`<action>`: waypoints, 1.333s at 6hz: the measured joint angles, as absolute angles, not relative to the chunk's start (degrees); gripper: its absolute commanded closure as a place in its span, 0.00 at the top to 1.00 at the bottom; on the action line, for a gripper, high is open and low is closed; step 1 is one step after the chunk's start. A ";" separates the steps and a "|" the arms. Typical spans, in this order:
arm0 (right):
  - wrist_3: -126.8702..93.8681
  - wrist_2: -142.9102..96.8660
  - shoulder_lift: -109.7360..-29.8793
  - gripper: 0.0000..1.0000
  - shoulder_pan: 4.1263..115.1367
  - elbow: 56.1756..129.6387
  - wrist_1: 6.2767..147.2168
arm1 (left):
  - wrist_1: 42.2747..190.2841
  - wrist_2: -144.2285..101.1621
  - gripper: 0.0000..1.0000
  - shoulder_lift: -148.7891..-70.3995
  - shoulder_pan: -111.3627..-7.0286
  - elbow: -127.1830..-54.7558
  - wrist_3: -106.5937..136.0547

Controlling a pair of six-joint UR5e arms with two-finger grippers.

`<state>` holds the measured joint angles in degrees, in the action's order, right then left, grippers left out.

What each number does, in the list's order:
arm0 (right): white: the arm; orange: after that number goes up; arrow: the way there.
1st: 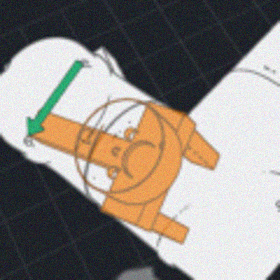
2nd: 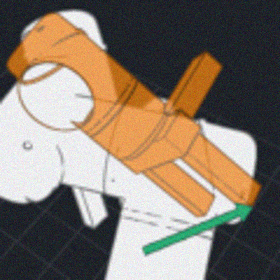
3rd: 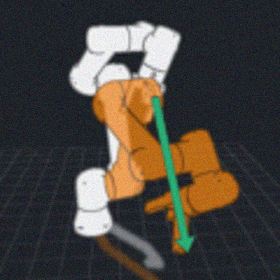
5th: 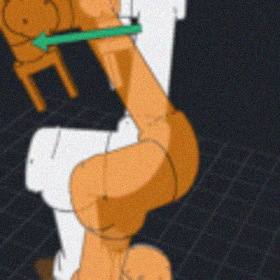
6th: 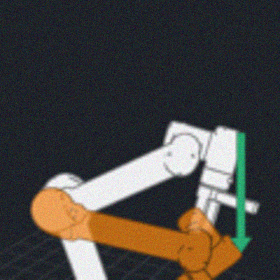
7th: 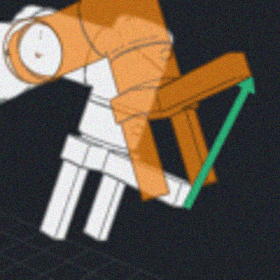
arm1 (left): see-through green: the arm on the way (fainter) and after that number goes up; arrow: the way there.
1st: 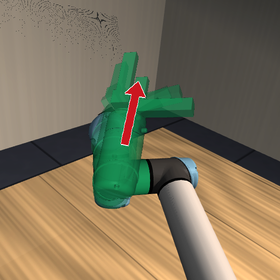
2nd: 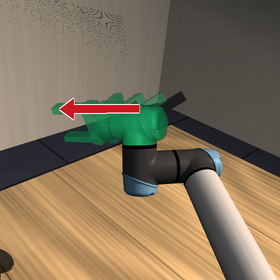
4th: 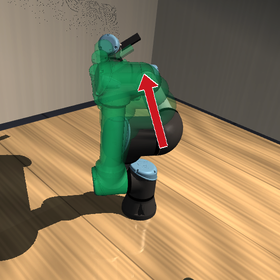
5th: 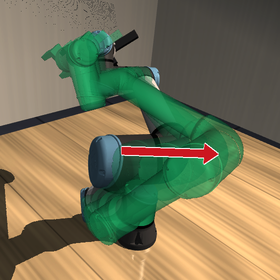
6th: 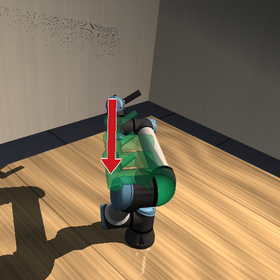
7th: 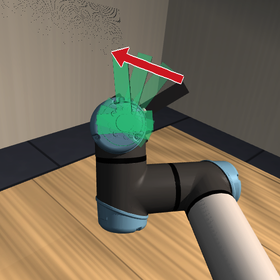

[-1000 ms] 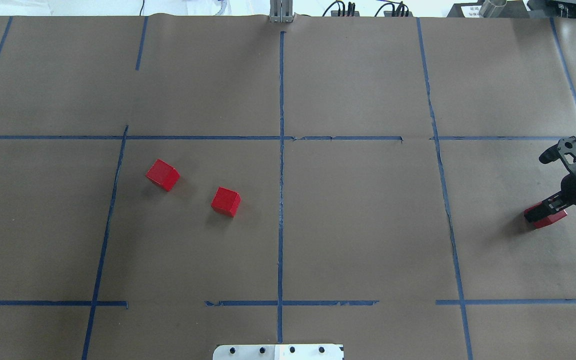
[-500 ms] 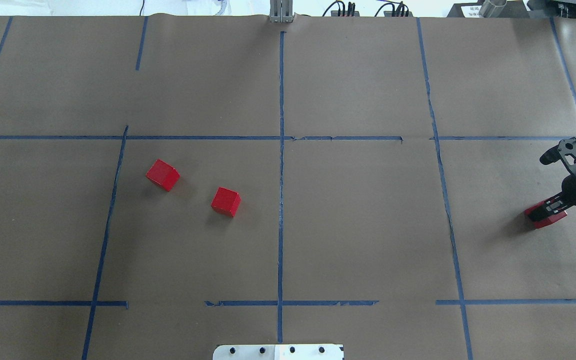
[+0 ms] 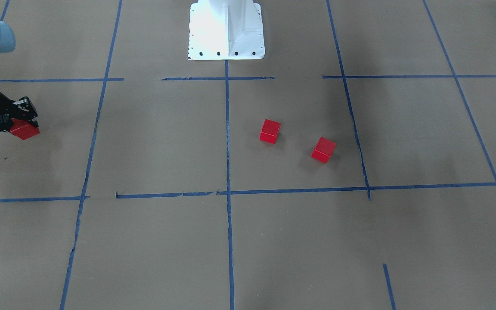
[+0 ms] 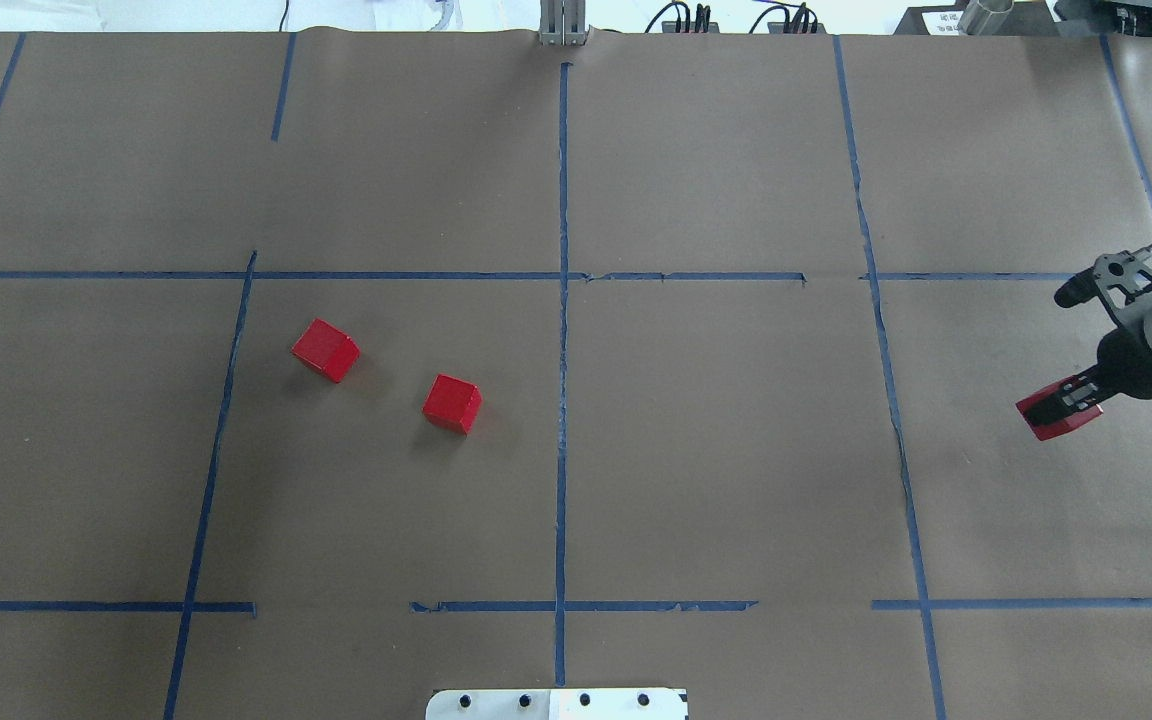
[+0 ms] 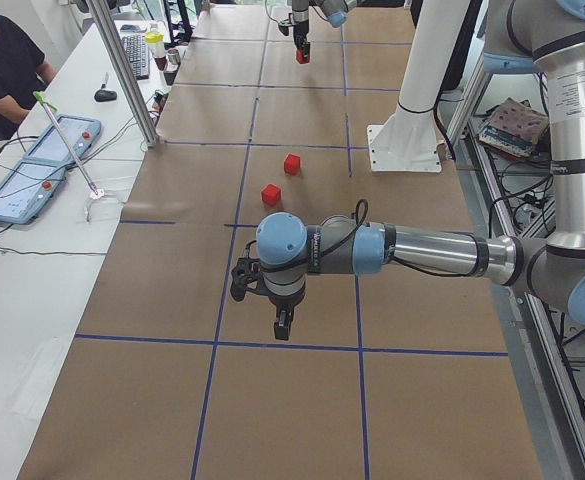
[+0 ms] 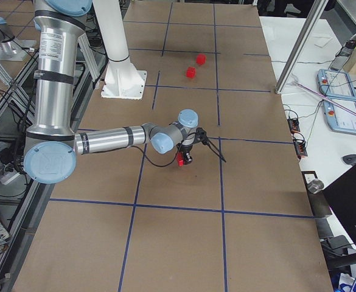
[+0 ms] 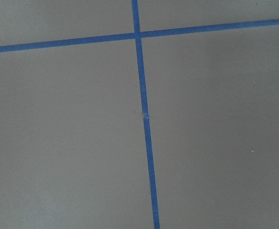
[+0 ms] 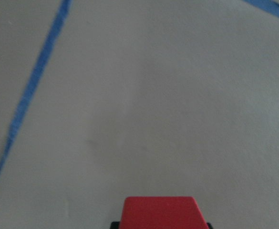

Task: Form red blocks into L shape at center
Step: 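Carry the red cube with the right gripper toward the table center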

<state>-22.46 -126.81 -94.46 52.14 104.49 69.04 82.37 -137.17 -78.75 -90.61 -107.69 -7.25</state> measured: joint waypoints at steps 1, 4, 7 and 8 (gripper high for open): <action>-27.94 -126.66 -88.58 0.01 49.84 107.13 74.98 | 82.43 -137.46 1.00 -78.75 -90.62 -107.67 -7.25; -52.26 -121.15 -69.43 0.01 37.00 107.78 83.25 | 82.88 -137.55 1.00 -78.78 -90.47 -107.55 -7.11; -68.83 -113.16 -52.66 0.00 28.70 98.44 88.38 | 82.90 -137.55 1.00 -78.84 -90.40 -107.57 -7.35; -73.13 -112.62 -48.10 0.00 27.18 93.46 88.59 | 82.86 -137.57 1.00 -78.84 -90.40 -107.57 -7.23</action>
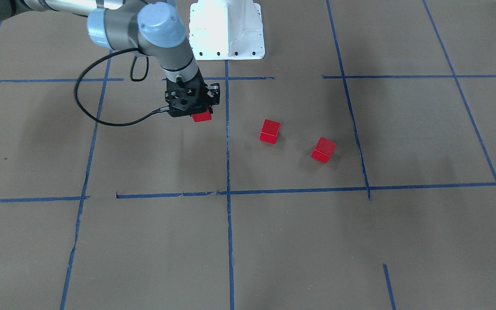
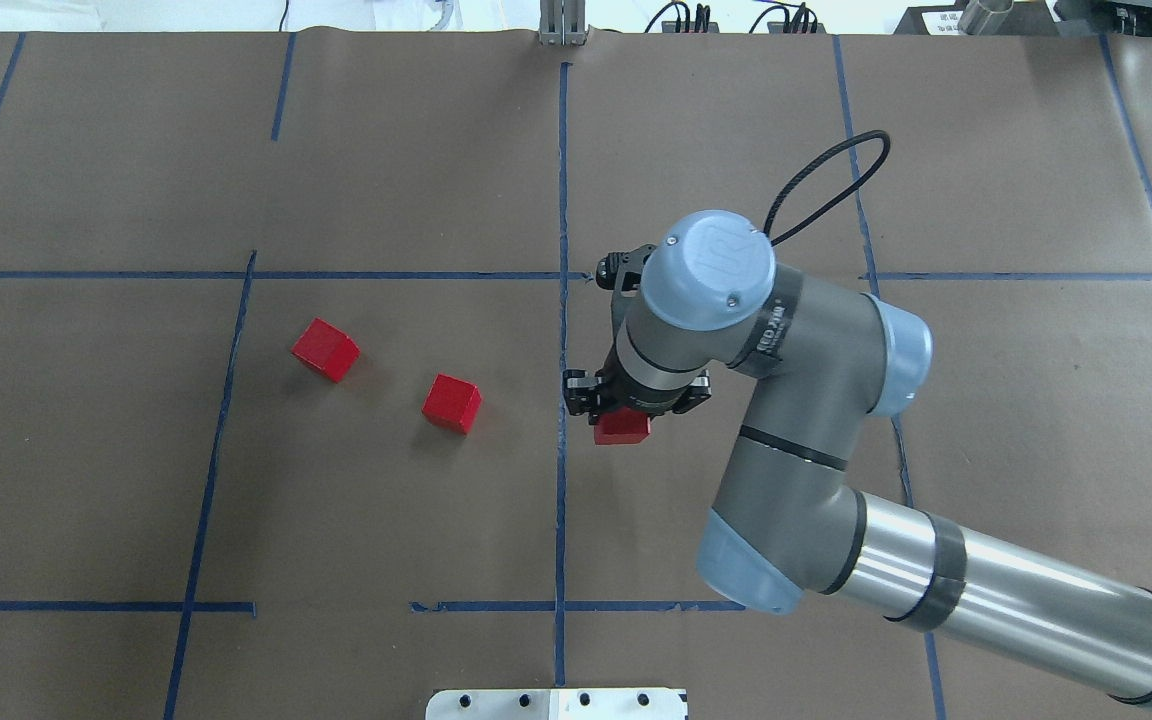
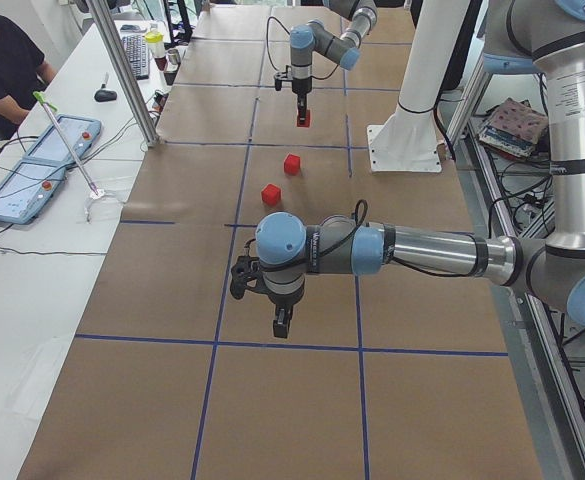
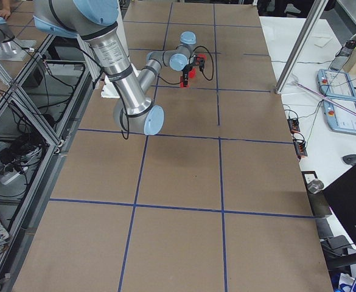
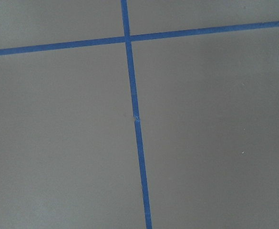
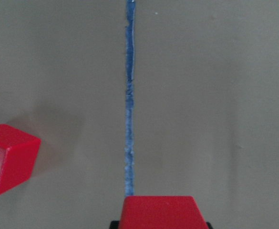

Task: Form red blocks into L shape at center
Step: 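Carry the red cube with the right gripper toward the table center, then lower the red cube at the center and open the right gripper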

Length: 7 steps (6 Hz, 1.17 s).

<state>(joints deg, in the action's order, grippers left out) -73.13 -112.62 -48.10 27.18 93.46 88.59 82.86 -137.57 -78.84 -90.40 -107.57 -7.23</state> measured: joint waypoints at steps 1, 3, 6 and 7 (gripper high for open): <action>-76.15 -112.32 -45.36 0.00 25.96 90.32 88.69 | 82.82 -137.59 1.00 -78.84 -90.40 -107.55 -7.15; -77.62 -111.01 -44.16 0.01 24.61 87.93 88.70 | 82.79 -137.62 1.00 -78.84 -90.38 -107.56 -7.12; -76.98 -110.13 -44.48 0.03 23.76 86.94 88.68 | 82.79 -137.64 1.00 -78.84 -90.36 -107.58 -7.12; -76.90 -109.85 -44.59 0.04 23.51 86.78 88.68 | 82.79 -137.85 1.00 -78.84 -90.35 -107.58 -7.12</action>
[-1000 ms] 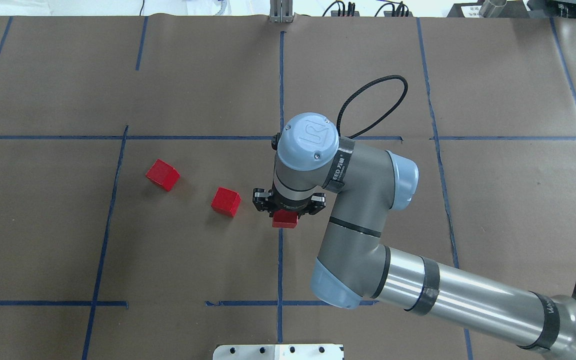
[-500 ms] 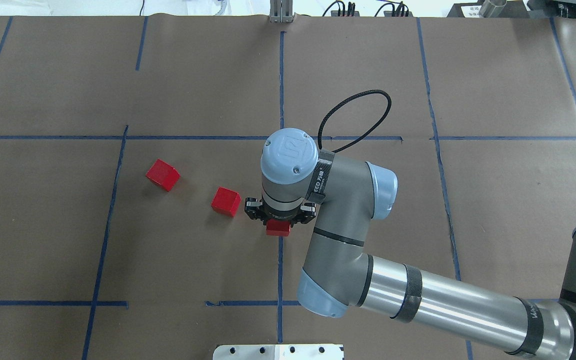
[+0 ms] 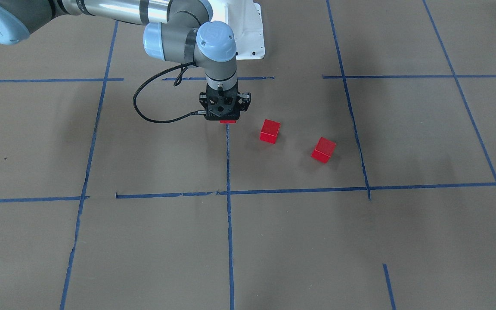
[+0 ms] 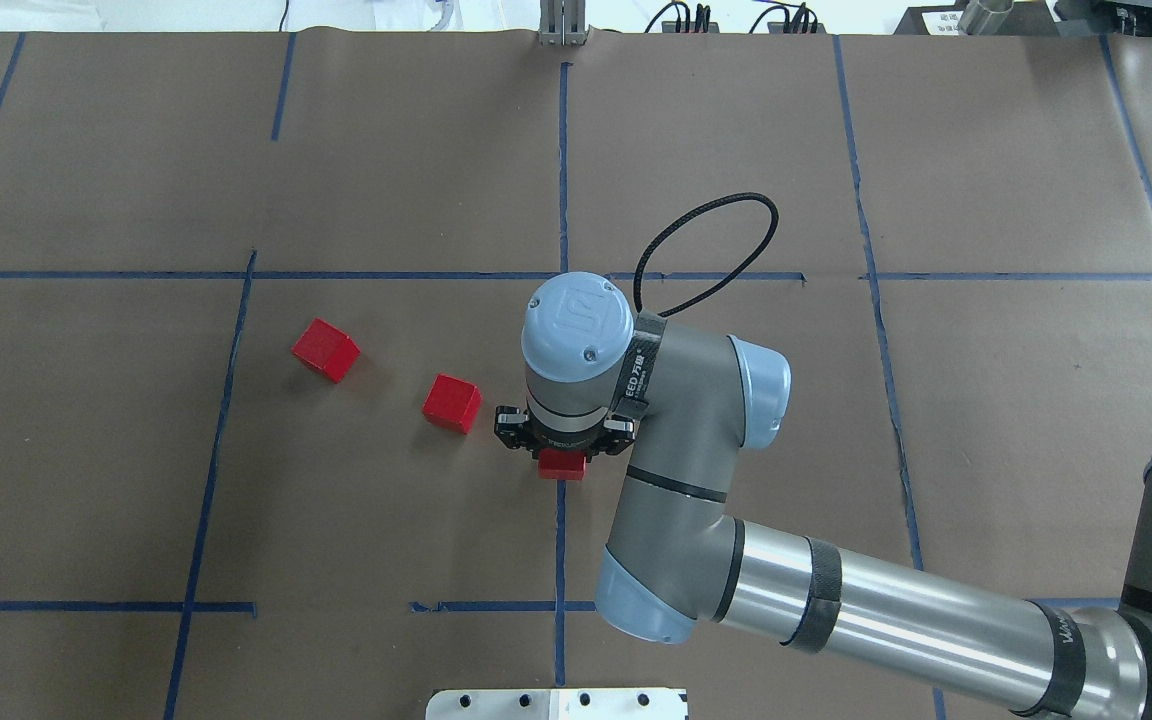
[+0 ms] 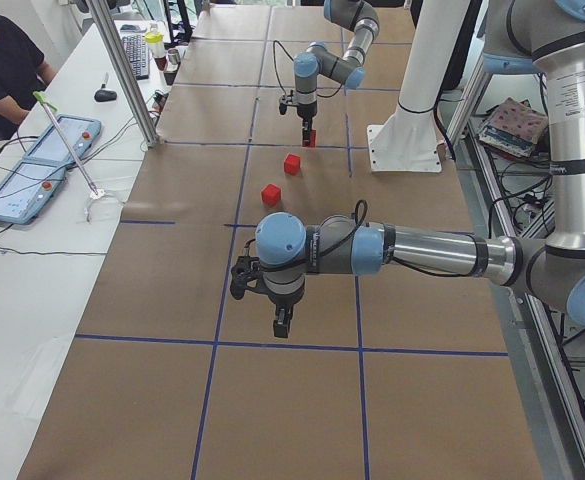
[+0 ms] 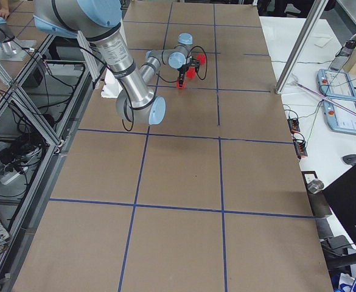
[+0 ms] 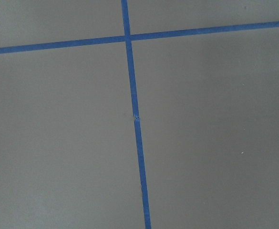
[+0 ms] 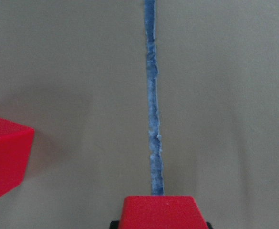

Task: Form red blocks into L shape at center
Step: 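Lower the red cube at the center and open the right gripper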

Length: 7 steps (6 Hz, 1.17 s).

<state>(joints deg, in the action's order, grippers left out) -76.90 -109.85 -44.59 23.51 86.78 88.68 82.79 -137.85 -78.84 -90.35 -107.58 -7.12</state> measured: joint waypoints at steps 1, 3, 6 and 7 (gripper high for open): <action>-76.58 -109.48 -44.69 0.05 23.22 86.71 88.68 | 82.79 -138.17 1.00 -78.84 -90.35 -107.58 -7.12; -75.68 -109.12 -44.87 0.08 22.80 86.67 88.68 | 82.79 -138.33 1.00 -78.84 -90.35 -107.58 -7.12; -75.00 -109.07 -44.97 0.12 22.43 86.45 88.68 | 82.79 -138.34 1.00 -78.84 -90.37 -107.58 -7.12; -74.86 -109.04 -44.94 0.14 22.37 86.27 88.68 | 82.79 -138.34 1.00 -78.84 -90.41 -107.58 -7.09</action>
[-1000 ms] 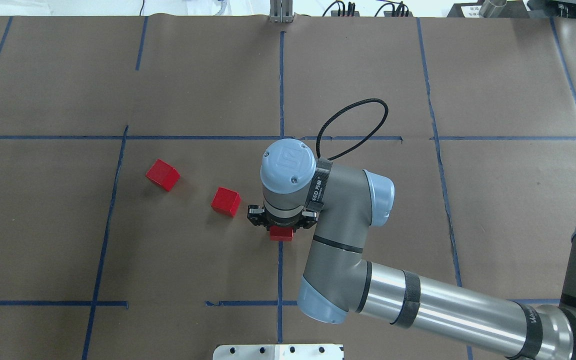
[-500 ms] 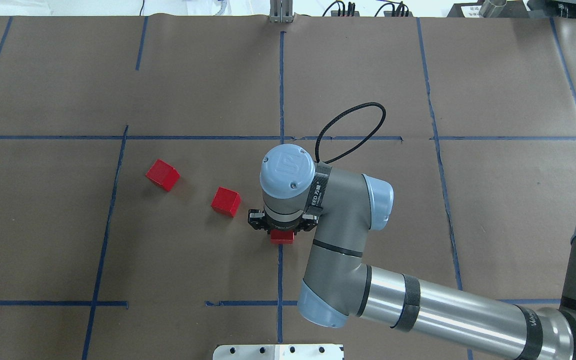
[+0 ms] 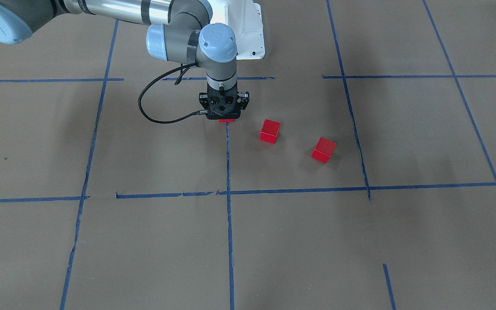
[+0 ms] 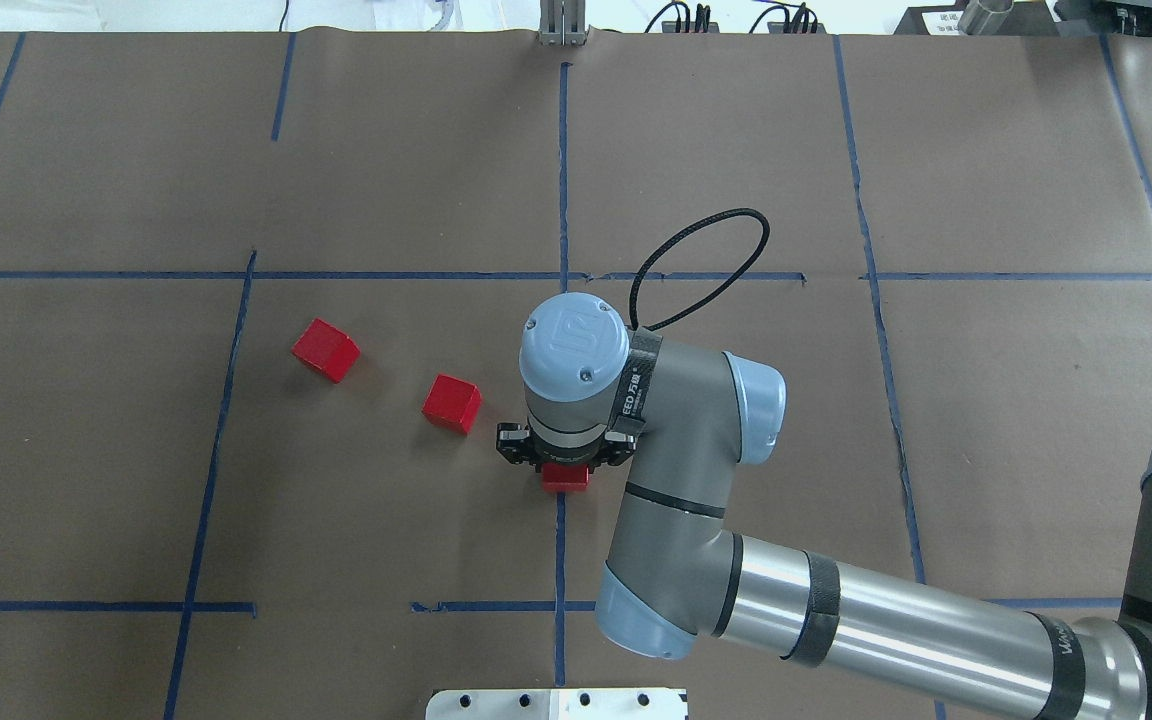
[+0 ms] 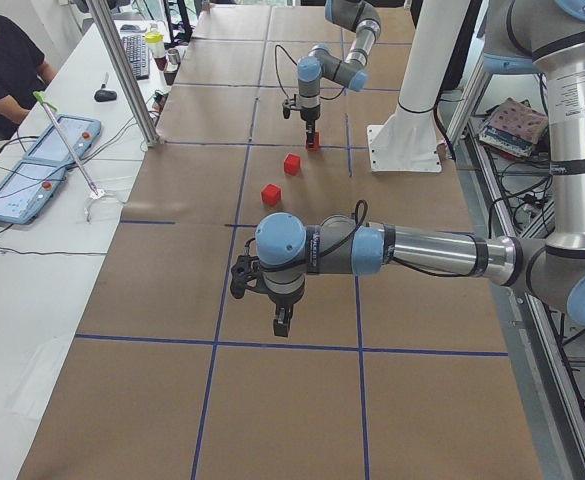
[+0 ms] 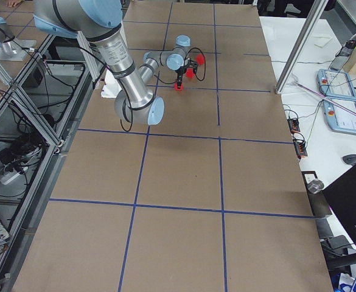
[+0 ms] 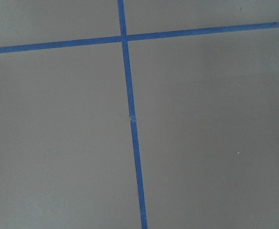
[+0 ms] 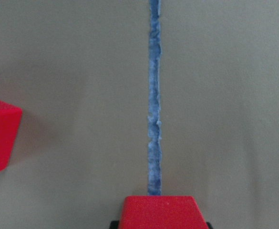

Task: Form red blocks into L shape at center
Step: 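Lower the red cube at the center and open the right gripper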

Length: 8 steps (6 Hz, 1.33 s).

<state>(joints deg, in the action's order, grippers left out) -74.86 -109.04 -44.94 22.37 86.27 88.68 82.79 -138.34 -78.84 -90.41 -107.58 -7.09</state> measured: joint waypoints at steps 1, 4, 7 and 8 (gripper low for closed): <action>-74.81 -109.01 -44.92 0.52 22.34 86.18 88.68 | 82.79 -138.34 1.00 -78.84 -90.43 -107.58 -7.08; -74.82 -107.56 -44.88 1.00 21.78 86.22 88.68 | 82.86 -138.34 1.00 -78.84 -90.40 -107.58 -7.12; -74.80 -106.51 -45.24 1.00 21.61 89.08 88.81 | 82.88 -138.34 1.00 -78.87 -90.37 -107.62 -7.12; -74.80 -106.75 -47.43 1.00 22.22 92.97 88.90 | 82.94 -138.37 1.00 -78.97 -90.36 -107.68 -7.20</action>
<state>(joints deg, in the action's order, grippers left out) -74.80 -106.75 -47.43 22.22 92.97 88.90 82.94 -138.37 -78.97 -90.36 -107.68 -7.20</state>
